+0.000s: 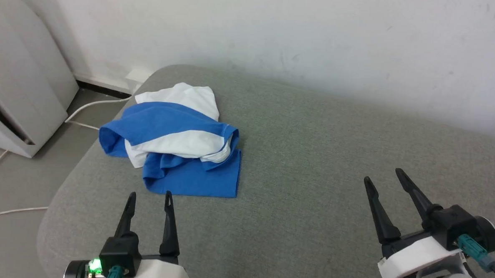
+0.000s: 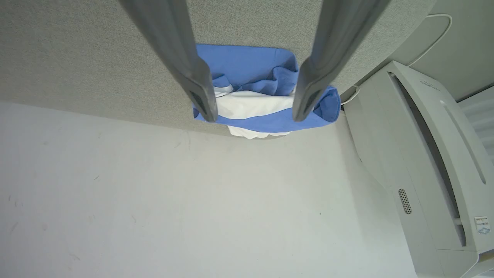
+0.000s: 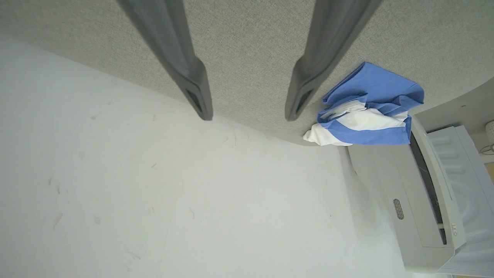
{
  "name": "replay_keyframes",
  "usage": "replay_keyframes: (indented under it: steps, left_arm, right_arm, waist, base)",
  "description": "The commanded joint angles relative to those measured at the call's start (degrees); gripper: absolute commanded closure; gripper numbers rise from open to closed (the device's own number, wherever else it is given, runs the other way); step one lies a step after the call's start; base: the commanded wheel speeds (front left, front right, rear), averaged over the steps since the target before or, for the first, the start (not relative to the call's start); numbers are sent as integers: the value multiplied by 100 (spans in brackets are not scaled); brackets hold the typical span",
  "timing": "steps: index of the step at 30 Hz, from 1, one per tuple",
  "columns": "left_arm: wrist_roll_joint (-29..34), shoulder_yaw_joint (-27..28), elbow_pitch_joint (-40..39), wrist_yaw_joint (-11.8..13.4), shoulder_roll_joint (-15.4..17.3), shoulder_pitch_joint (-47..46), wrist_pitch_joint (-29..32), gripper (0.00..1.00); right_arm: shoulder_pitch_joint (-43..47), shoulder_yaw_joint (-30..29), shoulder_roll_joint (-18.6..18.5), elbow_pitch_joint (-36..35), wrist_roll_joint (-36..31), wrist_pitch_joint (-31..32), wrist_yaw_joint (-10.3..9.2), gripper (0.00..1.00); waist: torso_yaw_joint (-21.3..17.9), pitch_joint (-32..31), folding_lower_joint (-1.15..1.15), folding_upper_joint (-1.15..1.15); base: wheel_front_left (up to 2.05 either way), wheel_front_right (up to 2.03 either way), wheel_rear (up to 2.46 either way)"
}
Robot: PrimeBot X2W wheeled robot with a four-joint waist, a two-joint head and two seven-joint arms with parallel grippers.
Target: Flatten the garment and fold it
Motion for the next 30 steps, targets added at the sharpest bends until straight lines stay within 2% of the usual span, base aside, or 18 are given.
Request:
replay_keyframes:
  steps: [1,24,30]
  left_arm:
    - [8,-20,-27,56,-3,107,-72,0]
    - [-15,-188,-55,182,-3,115,-347,0]
    - [-28,-218,-39,164,5,7,-380,0]
  right_arm:
    - [61,28,18,23,56,-70,-9,0]
    - [68,141,23,100,90,-345,-12,0]
    - [18,157,24,90,0,-378,-12,0]
  waist:
    - [80,-17,0,0]
    - [639,153,0,0]
    - [611,313,0,0]
  base:
    - [0,0,0]
    - [0,0,0]
    - [0,0,0]
